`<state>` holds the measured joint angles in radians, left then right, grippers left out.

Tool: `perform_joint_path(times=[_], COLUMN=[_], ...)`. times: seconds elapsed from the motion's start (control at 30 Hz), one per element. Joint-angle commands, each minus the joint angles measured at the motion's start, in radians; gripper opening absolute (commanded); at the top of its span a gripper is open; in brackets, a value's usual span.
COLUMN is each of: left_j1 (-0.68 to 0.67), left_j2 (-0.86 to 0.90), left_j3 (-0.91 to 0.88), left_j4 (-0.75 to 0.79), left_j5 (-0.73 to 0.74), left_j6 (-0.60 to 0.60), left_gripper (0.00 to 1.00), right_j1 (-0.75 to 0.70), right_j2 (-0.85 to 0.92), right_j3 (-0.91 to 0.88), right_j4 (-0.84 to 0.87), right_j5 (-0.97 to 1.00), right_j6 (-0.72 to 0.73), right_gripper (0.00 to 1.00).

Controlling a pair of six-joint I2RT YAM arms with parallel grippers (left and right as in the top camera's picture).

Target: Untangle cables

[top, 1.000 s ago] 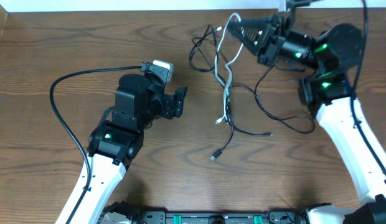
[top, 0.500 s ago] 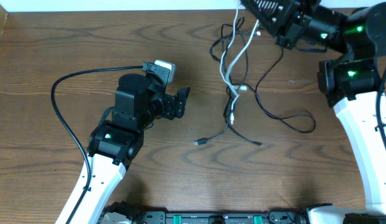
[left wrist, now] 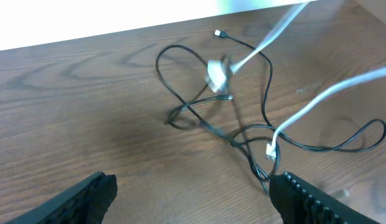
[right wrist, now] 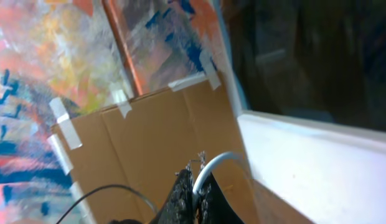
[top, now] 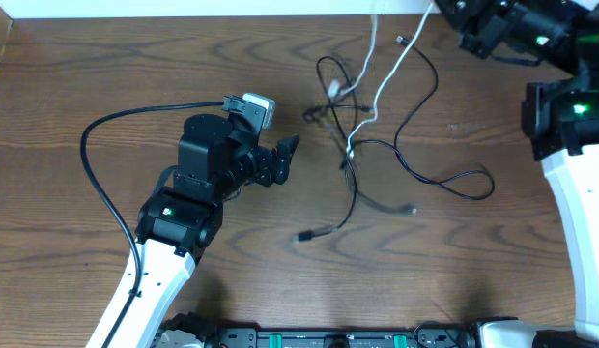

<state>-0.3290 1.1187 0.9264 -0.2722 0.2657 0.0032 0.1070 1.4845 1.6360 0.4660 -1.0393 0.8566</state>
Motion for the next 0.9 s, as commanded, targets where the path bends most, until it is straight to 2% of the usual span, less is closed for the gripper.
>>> perform_joint_path(times=[0.0,0.43,0.53,0.77,0.87], left_j1=[0.003,0.002,0.002,0.002,0.002], left_j2=[0.005,0.039,0.055,0.064,0.064], left_j3=[0.026,0.026,0.026,0.026,0.026], left_j4=[0.003,-0.002,0.000,0.004,0.004], left_j5=[0.019,0.090,0.094,0.116,0.116], left_j6=[0.002,0.002,0.002,0.002,0.003], left_gripper=[0.83,0.83,0.83,0.83,0.83], right_j1=[-0.023,-0.037,-0.051,0.010,0.037], right_j2=[-0.012,0.002,0.012,0.081,0.139], right_j3=[0.075,0.127,0.126,0.124,0.124], right_j4=[0.005,-0.010,-0.061,-0.442,-0.509], right_j5=[0.037,0.085,0.084,0.166,0.268], right_j6=[0.012,-0.026,-0.197,-0.615,-0.676], right_gripper=[0.01,0.01,0.01,0.01,0.01])
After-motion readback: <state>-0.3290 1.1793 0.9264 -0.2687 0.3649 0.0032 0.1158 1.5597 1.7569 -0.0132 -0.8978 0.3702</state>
